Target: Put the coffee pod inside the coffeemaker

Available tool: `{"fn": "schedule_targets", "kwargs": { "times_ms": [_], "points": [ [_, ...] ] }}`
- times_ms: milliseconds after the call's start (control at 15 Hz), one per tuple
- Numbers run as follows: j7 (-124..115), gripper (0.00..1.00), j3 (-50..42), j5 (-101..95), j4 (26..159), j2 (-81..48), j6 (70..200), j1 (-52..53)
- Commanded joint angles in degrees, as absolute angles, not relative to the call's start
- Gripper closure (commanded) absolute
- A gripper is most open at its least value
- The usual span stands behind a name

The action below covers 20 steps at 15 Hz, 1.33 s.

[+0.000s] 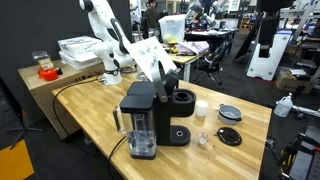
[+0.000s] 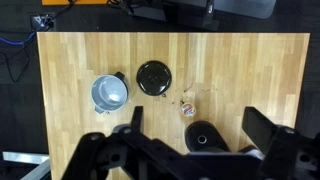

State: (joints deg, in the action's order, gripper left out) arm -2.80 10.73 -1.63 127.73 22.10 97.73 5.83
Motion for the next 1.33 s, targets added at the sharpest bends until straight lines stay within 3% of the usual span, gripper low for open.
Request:
{"fn": "schedule_targets", "kwargs": {
  "times_ms": [0, 1267],
  "points": [
    [-3.1, 0.0, 10.1, -1.9, 127.6, 22.0, 97.6, 6.6],
    [-0.2, 0.0, 9.3, -0.8, 128.2, 22.9, 101.2, 7.2]
  ]
}}
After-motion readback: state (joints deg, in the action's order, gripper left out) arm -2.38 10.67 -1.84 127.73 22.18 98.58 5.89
